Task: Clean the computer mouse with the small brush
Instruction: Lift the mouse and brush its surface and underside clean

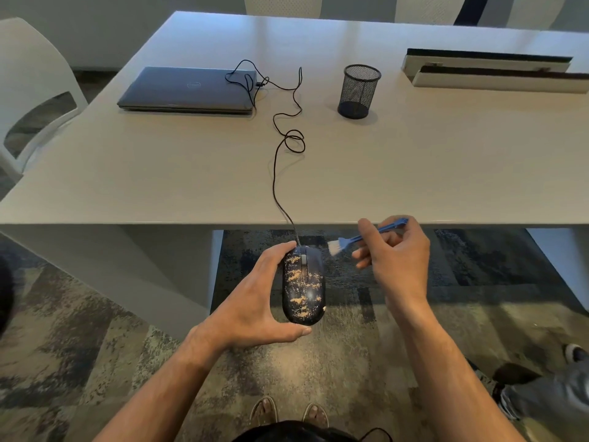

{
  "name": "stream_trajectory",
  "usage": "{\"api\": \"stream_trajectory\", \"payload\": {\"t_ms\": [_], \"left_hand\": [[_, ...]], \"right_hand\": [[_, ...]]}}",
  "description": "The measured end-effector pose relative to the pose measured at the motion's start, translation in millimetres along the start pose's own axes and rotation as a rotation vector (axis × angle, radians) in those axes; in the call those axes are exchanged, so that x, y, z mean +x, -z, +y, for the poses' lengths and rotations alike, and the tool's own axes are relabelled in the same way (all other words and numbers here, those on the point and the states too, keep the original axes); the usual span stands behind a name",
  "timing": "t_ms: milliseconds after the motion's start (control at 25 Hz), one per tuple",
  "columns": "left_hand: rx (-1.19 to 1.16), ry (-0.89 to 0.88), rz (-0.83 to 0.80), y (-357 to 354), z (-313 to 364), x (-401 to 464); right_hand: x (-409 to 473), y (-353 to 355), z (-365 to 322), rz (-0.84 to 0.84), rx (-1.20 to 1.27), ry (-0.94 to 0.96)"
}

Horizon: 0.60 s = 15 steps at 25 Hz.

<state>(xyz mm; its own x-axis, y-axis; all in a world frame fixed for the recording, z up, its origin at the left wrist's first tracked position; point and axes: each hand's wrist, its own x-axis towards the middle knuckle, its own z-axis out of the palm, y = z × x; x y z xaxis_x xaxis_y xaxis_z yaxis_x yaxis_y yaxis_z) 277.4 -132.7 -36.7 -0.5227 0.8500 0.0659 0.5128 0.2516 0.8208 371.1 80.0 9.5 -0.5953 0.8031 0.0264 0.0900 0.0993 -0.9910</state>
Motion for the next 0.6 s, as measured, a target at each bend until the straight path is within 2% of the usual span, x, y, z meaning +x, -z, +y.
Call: {"api": "stream_trajectory", "payload": {"t_ms": [320,600], "left_hand": [[-0.002,-0.006,0.005,1,3,3],[0.003,-0.009,-0.015,-2,2,3]], "right_hand": [[-19,-11,-17,-0.273,-0.061,0.126],[-2,-19,-24,-0.17,-0.244,0.175]]}}
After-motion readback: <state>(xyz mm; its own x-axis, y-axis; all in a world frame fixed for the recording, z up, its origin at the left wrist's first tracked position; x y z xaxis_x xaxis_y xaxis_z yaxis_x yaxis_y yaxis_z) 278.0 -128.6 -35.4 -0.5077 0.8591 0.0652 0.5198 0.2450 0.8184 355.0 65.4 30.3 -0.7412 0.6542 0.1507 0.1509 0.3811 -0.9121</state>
